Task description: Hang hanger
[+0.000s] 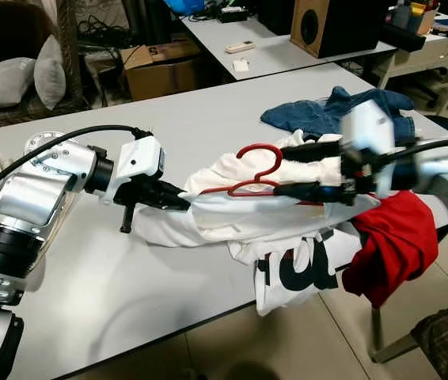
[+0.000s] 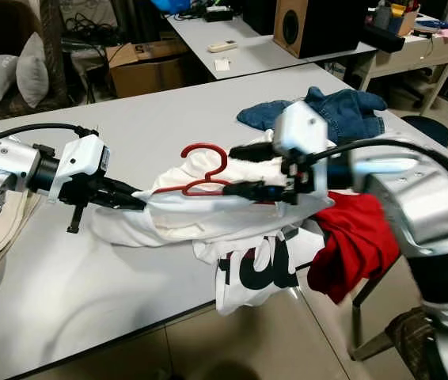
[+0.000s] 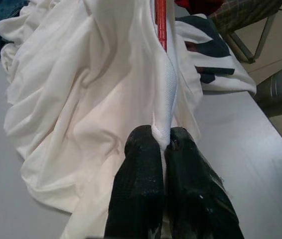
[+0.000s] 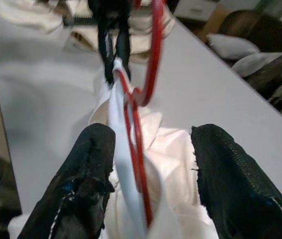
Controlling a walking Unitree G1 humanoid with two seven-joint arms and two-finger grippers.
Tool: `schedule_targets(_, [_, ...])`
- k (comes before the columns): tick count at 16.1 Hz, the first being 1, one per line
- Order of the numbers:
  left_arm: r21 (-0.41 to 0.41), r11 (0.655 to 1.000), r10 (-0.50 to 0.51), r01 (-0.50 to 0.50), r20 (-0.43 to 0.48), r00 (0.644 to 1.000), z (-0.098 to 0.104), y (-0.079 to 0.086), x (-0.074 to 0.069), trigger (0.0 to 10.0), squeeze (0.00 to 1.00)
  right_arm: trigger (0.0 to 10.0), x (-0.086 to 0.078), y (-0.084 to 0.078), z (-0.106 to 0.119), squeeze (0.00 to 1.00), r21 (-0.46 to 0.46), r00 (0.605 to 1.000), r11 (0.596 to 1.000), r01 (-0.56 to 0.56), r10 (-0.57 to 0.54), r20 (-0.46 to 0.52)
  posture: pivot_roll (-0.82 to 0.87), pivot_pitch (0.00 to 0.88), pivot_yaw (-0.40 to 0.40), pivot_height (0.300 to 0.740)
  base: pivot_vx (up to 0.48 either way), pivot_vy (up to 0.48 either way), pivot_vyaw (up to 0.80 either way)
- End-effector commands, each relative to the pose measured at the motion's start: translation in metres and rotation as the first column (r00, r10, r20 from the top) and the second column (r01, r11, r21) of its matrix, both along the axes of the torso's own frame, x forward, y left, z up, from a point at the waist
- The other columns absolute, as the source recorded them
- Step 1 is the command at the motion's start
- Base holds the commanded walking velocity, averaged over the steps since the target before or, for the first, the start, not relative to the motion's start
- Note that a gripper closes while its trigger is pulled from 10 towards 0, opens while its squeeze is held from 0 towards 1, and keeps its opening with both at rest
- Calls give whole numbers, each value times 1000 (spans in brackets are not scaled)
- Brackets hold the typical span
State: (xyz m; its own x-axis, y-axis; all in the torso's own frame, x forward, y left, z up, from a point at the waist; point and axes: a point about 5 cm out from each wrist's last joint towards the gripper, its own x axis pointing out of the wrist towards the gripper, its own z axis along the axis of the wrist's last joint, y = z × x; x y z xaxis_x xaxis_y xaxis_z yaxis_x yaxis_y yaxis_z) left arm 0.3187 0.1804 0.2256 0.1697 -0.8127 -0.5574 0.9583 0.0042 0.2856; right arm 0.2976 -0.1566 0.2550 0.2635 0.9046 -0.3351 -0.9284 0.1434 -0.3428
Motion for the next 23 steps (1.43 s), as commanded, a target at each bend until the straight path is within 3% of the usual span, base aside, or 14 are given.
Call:
schedule_targets(1, [-1, 999, -33, 33, 20, 999, 8, -5, -1, 0, 0, 5765, 2, 5, -2, 0, -60, 999, 998, -32, 33, 21, 24, 0, 72, 740, 0, 0, 0])
schedule_targets(2, [-2, 999, -38, 38, 23, 999, 9, -7, -1, 0, 0, 2431, 4, 8, -6, 0, -95, 999, 994, -47, 49, 18, 24, 0, 72, 740, 0, 0, 0])
schedule_targets(3, [-1, 999, -41, 41, 24, 999, 10, -7, -2, 0, 0, 667, 5, 10, -7, 0, -104, 998, 993, -60, 61, 11, 25, 0, 68, 740, 0, 0, 0])
schedule_targets(4, [-1, 999, -44, 44, 24, 999, 10, -8, -2, 0, 0, 0, 6, 11, -8, 0, -114, 997, 991, -72, 73, -1, 26, 0, 67, 740, 0, 0, 0])
schedule_targets(9, [0, 999, -47, 47, 25, 999, 11, -9, -2, 0, 0, 0, 11, 13, -12, 0, -158, 996, 984, -84, 82, -19, 25, 0, 61, 740, 0, 0, 0])
schedule_targets(16, [-11, 999, -42, 42, 29, 999, 13, -8, -3, 0, 0, 0, 14, 14, -13, 0, -150, 997, 986, -76, 71, -38, 28, 0, 60, 740, 0, 0, 0])
schedule_targets(17, [-11, 1000, -20, 20, 40, 999, 14, -6, -2, 588, 0, 0, 13, 14, -12, 0, -134, 996, 988, -78, 71, -55, 28, 0, 60, 740, 0, 0, 0])
schedule_targets(18, [-14, 1000, -7, 8, 48, 999, 14, -6, -1, 8784, 0, 0, 13, 14, -12, 0, -129, 996, 989, -79, 72, -58, 28, 0, 60, 740, 0, 0, 0])
schedule_targets(19, [-28, 1000, 7, -6, 47, 999, 14, -5, 0, 10000, 0, 0, 12, 14, -11, 0, -109, 995, 990, -86, 79, -67, 28, 0, 60, 740, 0, 0, 0])
schedule_targets(20, [-56, 998, 20, -18, 34, 999, 14, -4, 0, 10000, 0, 0, 10, 15, -10, 0, -83, 994, 992, -91, 85, -73, 28, 0, 60, 740, 0, 0, 0])
schedule_targets(21, [-84, 996, 35, -32, 24, 999, 14, -4, 0, 10000, 200, 0, 10, 15, -9, 0, -66, 994, 994, -88, 83, -76, 23, 0, 65, 740, 0, 0, 0])
schedule_targets(22, [-106, 994, 36, -34, 16, 999, 14, -3, 0, 10000, 1000, 0, 11, 15, -7, 0, -29, 995, 997, -72, 70, -69, 23, 0, 64, 740, 0, 0, 0])
schedule_targets(23, [-112, 993, 37, -34, 22, 999, 14, -3, -1, 10000, 1000, 0, 11, 16, -6, 0, -9, 996, 998, -58, 57, -70, 23, 0, 62, 740, 0, 0, 0])
